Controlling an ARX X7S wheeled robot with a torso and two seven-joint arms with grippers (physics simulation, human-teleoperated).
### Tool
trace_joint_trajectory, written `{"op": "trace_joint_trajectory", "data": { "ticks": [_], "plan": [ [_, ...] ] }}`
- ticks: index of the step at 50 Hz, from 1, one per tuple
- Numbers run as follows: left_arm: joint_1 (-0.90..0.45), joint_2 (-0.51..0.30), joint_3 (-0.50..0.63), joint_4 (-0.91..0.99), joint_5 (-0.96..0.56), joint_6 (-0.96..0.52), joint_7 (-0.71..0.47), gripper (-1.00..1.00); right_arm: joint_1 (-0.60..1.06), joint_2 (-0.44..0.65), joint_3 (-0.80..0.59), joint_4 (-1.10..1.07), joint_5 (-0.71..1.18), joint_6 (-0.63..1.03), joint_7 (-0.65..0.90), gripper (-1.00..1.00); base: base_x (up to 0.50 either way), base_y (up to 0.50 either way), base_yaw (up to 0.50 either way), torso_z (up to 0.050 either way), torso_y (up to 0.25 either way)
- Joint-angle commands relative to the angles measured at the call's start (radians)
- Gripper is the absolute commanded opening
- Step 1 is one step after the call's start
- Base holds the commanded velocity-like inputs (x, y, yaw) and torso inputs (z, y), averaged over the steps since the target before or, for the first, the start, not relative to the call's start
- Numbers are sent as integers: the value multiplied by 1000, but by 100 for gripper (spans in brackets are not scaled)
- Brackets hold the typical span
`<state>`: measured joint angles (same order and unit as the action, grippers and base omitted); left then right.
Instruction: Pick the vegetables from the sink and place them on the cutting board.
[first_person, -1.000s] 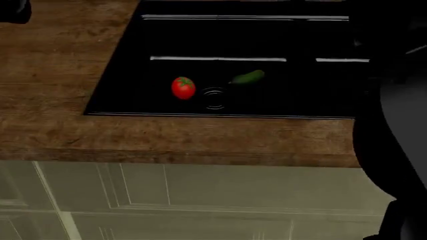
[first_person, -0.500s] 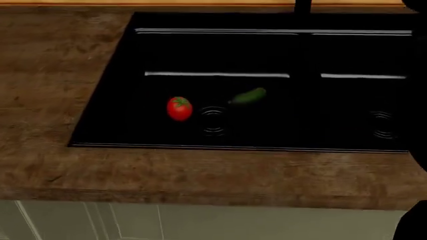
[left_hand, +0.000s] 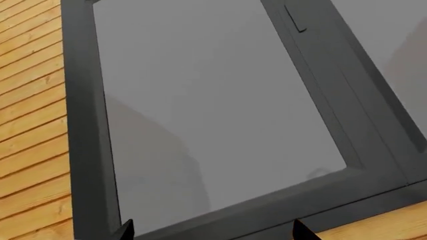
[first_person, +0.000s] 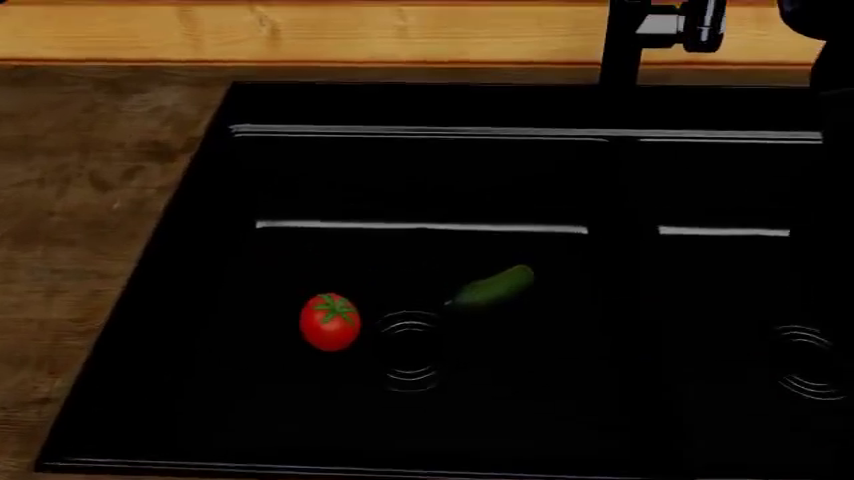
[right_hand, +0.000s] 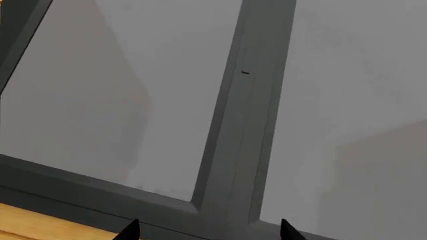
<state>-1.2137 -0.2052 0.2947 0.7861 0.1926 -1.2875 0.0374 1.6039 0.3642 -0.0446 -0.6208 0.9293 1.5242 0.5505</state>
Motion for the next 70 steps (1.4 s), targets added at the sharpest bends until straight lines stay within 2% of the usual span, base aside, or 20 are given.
{"op": "trace_joint_trajectory", "data": {
  "ticks": [1,38,39,51,70],
  "plan": [
    [21,20,-41,1,-14,15,30,100,-4,-17,21,2,-9,-8,7,100,500,0,0,0,0],
    [1,26,-45,31,-39,-38,47,100,-8,-9,21,20,73,-36,63,100,500,0,0,0,1],
    [3,12,-26,33,-37,-33,49,100,-11,-25,45,40,86,-3,91,100,137,0,0,0,0],
    [5,-14,6,43,-37,-19,52,100,-28,-8,34,26,104,-51,85,100,0,0,0,0,-215],
    [1,-12,6,42,-46,-19,54,100,-13,-5,24,44,149,-58,121,100,0,0,0,0,-250]
  ]
}}
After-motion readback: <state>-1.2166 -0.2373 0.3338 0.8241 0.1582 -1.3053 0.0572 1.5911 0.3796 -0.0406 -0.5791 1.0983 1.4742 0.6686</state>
